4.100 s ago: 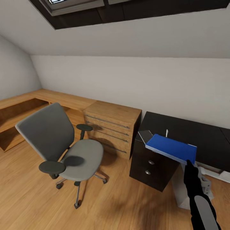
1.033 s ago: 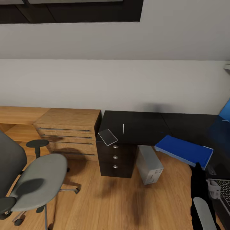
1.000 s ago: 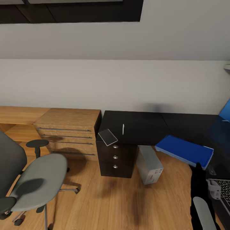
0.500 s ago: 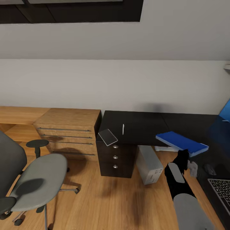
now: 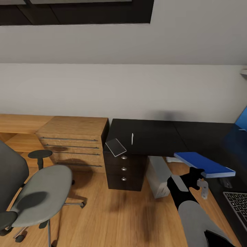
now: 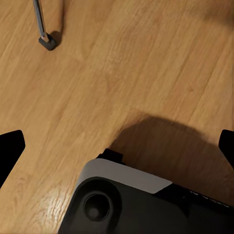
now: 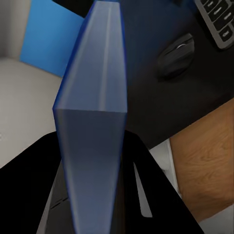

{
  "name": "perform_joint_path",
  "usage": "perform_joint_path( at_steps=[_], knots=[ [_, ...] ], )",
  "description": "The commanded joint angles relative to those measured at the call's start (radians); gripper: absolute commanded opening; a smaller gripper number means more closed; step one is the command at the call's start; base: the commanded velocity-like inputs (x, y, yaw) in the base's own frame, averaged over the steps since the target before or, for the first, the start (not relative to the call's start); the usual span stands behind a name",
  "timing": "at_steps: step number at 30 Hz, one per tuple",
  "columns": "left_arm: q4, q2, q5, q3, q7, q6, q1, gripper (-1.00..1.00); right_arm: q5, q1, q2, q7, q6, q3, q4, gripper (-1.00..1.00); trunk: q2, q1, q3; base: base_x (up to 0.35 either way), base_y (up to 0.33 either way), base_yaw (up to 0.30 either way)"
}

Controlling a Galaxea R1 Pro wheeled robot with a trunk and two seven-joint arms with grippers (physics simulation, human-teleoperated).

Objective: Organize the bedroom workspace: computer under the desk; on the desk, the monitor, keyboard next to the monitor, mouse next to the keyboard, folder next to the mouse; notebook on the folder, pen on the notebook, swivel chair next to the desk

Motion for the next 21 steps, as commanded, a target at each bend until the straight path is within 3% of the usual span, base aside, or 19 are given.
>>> perform_joint_path(
  at_steps=[1,12,21],
  knots=[
    [0.000,0.000,0.004,-0.009,0.008,-0.003,-0.001,1.00,0.006,-0.001,0.001,-0.006,-0.001,-0.004,-0.003,-1.00,-0.001,0.000,-0.001,0.000,0.000,0.000],
    [0.000,0.000,0.004,-0.009,0.008,-0.003,-0.001,1.00,0.007,-0.001,0.000,-0.004,-0.001,-0.004,-0.015,-1.00,-0.001,0.000,-0.001,0.001,0.000,0.000],
    [0.023,-0.004,0.004,-0.011,0.008,-0.002,-0.001,1.00,0.010,-0.001,-0.008,-0.004,0.002,-0.001,-0.014,-1.00,-0.001,0.000,-0.001,0.273,0.000,0.000]
  ],
)
